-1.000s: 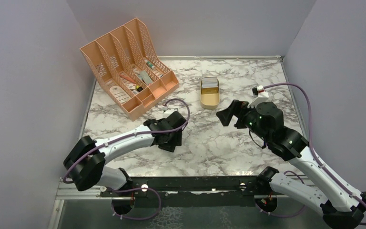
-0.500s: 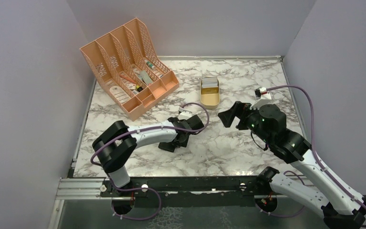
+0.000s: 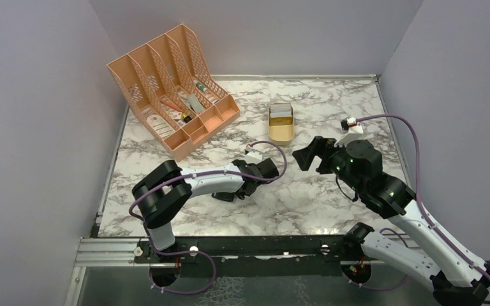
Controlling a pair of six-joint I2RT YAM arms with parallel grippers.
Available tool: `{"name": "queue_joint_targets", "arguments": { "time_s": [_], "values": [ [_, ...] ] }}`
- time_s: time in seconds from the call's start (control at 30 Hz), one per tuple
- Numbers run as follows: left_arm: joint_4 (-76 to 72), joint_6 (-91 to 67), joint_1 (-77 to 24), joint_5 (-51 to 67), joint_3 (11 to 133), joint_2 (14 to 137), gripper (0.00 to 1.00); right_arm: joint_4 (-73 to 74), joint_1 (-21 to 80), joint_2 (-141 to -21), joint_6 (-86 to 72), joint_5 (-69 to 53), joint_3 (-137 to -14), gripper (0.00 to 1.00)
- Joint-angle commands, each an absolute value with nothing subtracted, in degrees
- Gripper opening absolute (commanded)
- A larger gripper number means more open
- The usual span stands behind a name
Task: Put the credit cards into the card holder
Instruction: Open the card holder at the center of the board.
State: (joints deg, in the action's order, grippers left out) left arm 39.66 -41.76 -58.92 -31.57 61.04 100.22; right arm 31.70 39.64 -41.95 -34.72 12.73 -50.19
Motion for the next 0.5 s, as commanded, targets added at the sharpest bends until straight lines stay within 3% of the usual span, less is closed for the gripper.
{"name": "queue_joint_targets", "arguments": {
  "time_s": [0.0, 0.2, 0.33, 0.47],
  "values": [
    [41.92, -42.2, -59.06, -30.1, 62.23, 97.86, 0.0, 30.68, 39.37, -41.42, -33.85, 13.28, -48.89, 1.0],
    [37.53, -41.38, -59.33, -18.04, 65.11, 89.99, 0.0, 29.0, 39.37, -40.86, -33.94, 10.87, -47.13, 0.99],
    [20.82, -42.49, -59.33, 0.08, 59.81, 83.4, 0.0, 28.74, 39.3, -41.0, -34.27, 10.45, -46.75, 0.98],
    [2.73, -49.22, -57.61, 10.54, 49.86, 79.15, 0.0, 29.46, 39.36, -41.15, -34.34, 10.86, -47.29, 0.98]
  ]
}}
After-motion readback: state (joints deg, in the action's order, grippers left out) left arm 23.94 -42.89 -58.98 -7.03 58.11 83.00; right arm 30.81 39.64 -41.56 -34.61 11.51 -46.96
